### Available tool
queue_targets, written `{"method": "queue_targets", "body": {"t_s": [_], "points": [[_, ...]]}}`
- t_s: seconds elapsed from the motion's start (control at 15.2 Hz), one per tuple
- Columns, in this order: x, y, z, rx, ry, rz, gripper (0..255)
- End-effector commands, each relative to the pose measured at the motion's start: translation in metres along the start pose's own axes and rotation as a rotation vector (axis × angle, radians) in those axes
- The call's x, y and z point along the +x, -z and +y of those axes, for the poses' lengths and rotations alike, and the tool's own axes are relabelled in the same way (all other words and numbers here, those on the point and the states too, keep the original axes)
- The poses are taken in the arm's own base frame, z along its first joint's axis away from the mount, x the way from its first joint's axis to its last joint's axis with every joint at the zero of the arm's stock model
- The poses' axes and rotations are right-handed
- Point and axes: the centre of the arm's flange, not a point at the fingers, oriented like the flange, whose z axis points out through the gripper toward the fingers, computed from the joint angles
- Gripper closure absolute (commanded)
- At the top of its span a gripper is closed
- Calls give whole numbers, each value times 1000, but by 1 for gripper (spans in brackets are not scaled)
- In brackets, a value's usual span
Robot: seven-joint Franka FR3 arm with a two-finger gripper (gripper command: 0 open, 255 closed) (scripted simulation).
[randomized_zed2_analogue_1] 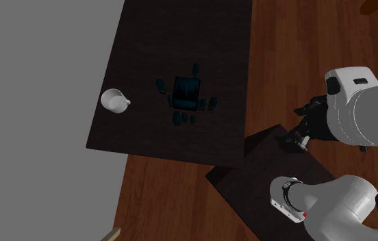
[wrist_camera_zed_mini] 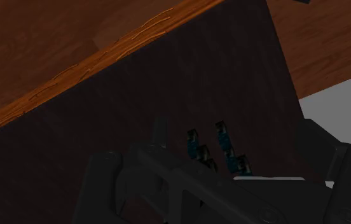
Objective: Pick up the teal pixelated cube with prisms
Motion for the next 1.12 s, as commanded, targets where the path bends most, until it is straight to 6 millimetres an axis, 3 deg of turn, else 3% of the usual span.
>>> {"method": "queue_targets", "body": {"t_s": [0.0, 1.06], "points": [[0, 0, 0, 0, 0, 0, 0], [178, -99, -9, 109, 110, 55, 0]]}}
